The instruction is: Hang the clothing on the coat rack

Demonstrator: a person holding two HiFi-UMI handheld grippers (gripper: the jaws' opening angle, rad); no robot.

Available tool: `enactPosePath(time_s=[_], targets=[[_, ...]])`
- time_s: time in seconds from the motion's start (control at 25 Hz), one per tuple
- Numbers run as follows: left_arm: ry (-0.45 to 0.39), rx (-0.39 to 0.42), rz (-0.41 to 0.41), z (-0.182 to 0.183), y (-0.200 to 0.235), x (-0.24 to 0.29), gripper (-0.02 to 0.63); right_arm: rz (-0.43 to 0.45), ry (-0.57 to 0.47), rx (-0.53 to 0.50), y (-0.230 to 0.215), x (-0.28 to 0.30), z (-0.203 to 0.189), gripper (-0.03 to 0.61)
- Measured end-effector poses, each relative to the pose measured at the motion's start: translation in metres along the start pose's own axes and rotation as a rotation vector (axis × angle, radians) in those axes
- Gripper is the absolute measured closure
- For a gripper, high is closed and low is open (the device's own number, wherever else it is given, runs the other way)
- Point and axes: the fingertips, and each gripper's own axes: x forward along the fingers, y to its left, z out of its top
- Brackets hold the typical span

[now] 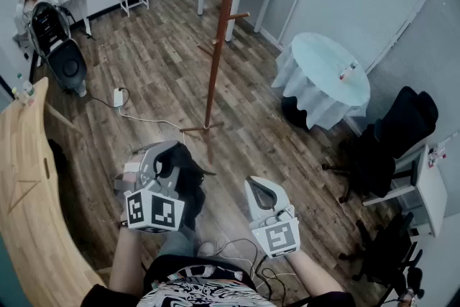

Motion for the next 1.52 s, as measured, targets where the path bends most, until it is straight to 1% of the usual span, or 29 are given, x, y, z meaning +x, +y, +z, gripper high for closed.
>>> enactPosePath(time_s=[0.12,0.2,0.28,0.36,0.44,0.52,0.56,0.64,0.68,0.72,0.84,0.92,1.08,1.24,1.4,1.44,1.52], targets=[[-0.008,0.009,-0.019,0.003,-0.016,-0.029,0.6,-0.028,-0.024,-0.005,0.006,-0.019,0.009,0.58],[-0.014,-0.025,-0.018,0.008,-0.024,-0.047,0.6,-0.037,-0.037,-0.002,0.009,-0.026,0.015,0.58],[-0.017,-0.039,-0.022,0.014,-0.032,-0.058,0.6,-0.043,-0.029,0.013,0.014,-0.031,0.018,0.58],[-0.018,-0.013,-0.029,0.017,-0.038,-0.064,0.6,-0.045,-0.039,0.016,0.018,-0.033,0.022,0.58],[-0.022,0.006,-0.025,0.021,-0.04,-0.068,0.6,-0.027,-0.081,0.022,0.024,-0.033,0.028,0.58],[-0.03,-0.005,-0.018,0.028,-0.038,-0.072,0.6,0.021,-0.133,0.057,0.033,-0.035,0.036,0.58],[-0.034,-0.007,-0.015,0.03,-0.038,-0.074,0.6,0.04,-0.141,0.065,0.037,-0.035,0.039,0.58],[-0.041,-0.002,-0.006,0.036,-0.037,-0.075,0.6,0.058,-0.13,0.045,0.042,-0.035,0.039,0.577],[-0.045,0.002,0.0,0.039,-0.036,-0.075,0.6,0.067,-0.124,0.032,0.044,-0.035,0.039,0.563],[-0.047,0.005,0.004,0.042,-0.035,-0.073,0.6,0.077,-0.117,0.024,0.046,-0.034,0.039,0.511],[-0.051,-0.003,0.004,0.046,-0.031,-0.065,0.6,0.105,-0.109,0.024,0.048,-0.029,0.037,0.503],[-0.048,-0.004,-0.005,0.044,-0.031,-0.057,0.6,0.118,-0.104,0.024,0.05,-0.022,0.032,0.479],[-0.042,0.0,-0.025,0.031,-0.027,-0.033,0.6,0.129,-0.088,0.031,0.045,0.003,0.022,0.477],[-0.018,0.039,-0.062,0.013,-0.023,0.004,0.6,0.132,-0.032,0.034,0.027,0.03,0.011,0.477],[-0.018,-0.006,-0.082,0.004,-0.003,0.036,0.6,0.136,-0.037,0.028,0.013,0.068,0.007,0.476],[-0.024,0.0,-0.083,0.001,0.004,0.044,0.6,0.138,-0.045,0.039,0.009,0.078,0.008,0.476],[-0.03,0.025,-0.092,-0.004,0.017,0.06,0.6,0.141,-0.052,0.101,0.001,0.099,0.013,0.477]])
